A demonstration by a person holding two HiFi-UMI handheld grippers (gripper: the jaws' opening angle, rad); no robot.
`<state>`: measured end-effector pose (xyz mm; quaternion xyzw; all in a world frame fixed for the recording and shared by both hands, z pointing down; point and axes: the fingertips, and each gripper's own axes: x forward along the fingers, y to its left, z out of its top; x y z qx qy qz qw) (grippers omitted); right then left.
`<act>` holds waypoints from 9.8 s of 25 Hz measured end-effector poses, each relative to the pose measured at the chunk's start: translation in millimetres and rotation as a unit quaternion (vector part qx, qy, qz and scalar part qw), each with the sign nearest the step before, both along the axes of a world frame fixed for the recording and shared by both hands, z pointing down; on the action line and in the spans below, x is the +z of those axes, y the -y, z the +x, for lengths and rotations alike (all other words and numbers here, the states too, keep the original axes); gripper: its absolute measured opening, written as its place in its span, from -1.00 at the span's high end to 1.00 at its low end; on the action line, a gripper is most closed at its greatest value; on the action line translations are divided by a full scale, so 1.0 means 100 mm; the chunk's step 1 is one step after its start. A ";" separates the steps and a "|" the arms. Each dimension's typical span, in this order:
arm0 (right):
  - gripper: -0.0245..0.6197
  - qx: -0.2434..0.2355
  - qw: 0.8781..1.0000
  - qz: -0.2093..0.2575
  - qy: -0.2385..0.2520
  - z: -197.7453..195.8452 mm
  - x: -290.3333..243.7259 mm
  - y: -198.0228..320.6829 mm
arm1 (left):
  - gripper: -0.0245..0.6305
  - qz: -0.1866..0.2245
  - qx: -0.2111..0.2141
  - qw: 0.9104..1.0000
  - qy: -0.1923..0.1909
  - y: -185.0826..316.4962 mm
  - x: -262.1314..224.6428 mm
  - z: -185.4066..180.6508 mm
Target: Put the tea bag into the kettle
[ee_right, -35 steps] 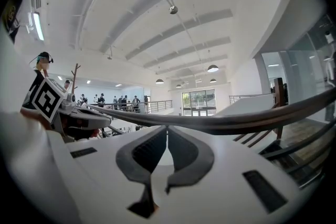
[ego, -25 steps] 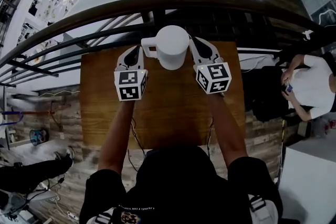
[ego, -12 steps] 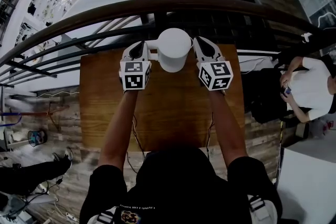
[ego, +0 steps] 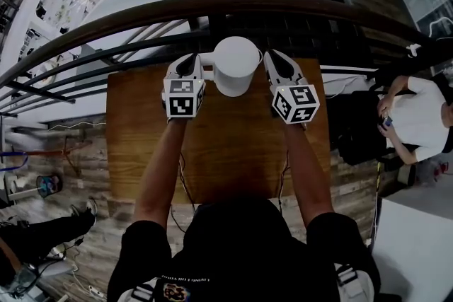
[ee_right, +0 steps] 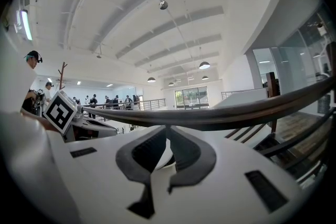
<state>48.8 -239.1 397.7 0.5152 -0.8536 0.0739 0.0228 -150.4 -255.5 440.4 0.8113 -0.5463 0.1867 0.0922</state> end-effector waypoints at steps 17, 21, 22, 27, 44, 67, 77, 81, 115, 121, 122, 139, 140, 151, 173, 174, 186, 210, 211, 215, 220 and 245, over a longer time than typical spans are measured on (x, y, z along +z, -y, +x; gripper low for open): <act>0.87 0.004 1.000 -0.003 0.000 0.02 -0.04 0.00 | 0.92 0.001 0.010 1.000 0.004 0.00 -0.01 0.00; 0.87 0.002 1.000 -0.005 0.003 0.00 -0.01 0.00 | 0.92 -0.007 0.006 1.000 -0.001 0.01 0.02 -0.02; 0.87 0.001 1.000 -0.006 0.004 0.00 -0.01 0.00 | 0.92 -0.007 0.006 1.000 -0.001 0.00 0.02 -0.02; 0.87 -0.003 1.000 -0.012 0.003 -0.04 0.03 0.00 | 0.92 -0.006 0.001 1.000 -0.003 0.00 0.02 -0.02; 0.86 -0.006 1.000 -0.021 0.009 -0.11 0.07 0.00 | 0.92 -0.005 0.001 1.000 0.002 -0.01 0.05 -0.02; 0.63 -0.017 0.994 -0.051 0.092 -0.16 0.01 -0.01 | 0.92 0.012 -0.013 1.000 -0.007 0.02 0.02 -0.05; 0.60 -0.026 0.988 -0.073 0.131 -0.25 0.06 -0.10 | 0.92 0.021 -0.023 0.999 -0.016 -0.24 -0.07 -0.09; 0.52 -0.035 0.985 -0.089 0.147 -0.35 0.12 -0.13 | 0.92 0.018 -0.022 0.999 -0.018 -0.29 -0.09 -0.08; 0.59 -0.071 0.992 0.055 -0.087 -1.27 -0.66 -0.21 | 0.92 0.022 -0.022 0.999 -0.022 -0.55 -0.18 -0.23; 0.58 -0.068 0.993 0.055 -0.081 -1.24 -0.66 -0.20 | 0.92 0.022 -0.025 0.999 -0.023 -0.57 -0.18 -0.26; 0.58 -0.069 0.993 0.056 -0.080 -1.23 -0.66 -0.20 | 0.92 0.021 -0.024 0.999 -0.023 -0.57 -0.17 -0.25; 0.58 -0.007 0.997 0.048 -0.062 -0.34 -0.42 -0.34 | 0.92 -0.008 0.063 0.998 0.002 -0.72 0.14 0.63; 0.58 0.002 0.997 0.043 -0.062 -0.22 -0.37 -0.35 | 0.92 -0.011 0.072 0.997 0.002 -0.73 0.16 0.74; 0.58 0.126 0.990 -0.029 -0.064 1.25 0.28 -0.74 | 0.92 -0.054 0.187 0.981 0.011 -0.90 0.62 2.03; 0.58 0.212 0.968 -0.130 -0.044 2.38 1.38 -1.37 | 0.91 -0.173 0.287 0.939 0.077 -1.12 1.89 3.04; 0.58 0.211 0.967 -0.134 -0.043 2.38 1.43 -1.37 | 0.90 -0.175 0.291 0.937 0.079 -1.12 1.92 3.07; 0.58 0.201 0.964 -0.172 -0.026 2.32 1.92 -1.39 | 0.55 -0.231 0.316 0.918 0.061 -1.08 2.29 3.25; 0.58 0.174 0.966 -0.187 -0.030 2.04 2.07 -1.40 | 0.91 -0.195 0.335 0.920 0.051 -1.07 2.00 3.36; 0.58 0.170 0.967 -0.187 -0.030 2.02 2.06 -1.39 | 0.91 -0.191 0.337 0.921 0.051 -1.08 1.96 3.37; 0.58 0.158 0.969 -0.186 -0.030 1.93 2.04 -1.40 | 0.91 -0.171 0.352 0.919 0.048 -1.17 1.77 3.40; 0.58 0.148 0.972 -0.178 -0.029 1.81 1.94 -1.41 | 0.91 -0.148 0.381 0.910 0.072 -1.34 1.55 3.31; 0.59 0.028 0.973 -0.221 -0.059 1.20 1.93 -1.21 | 0.91 -0.147 0.420 0.892 0.081 -2.04 1.51 2.66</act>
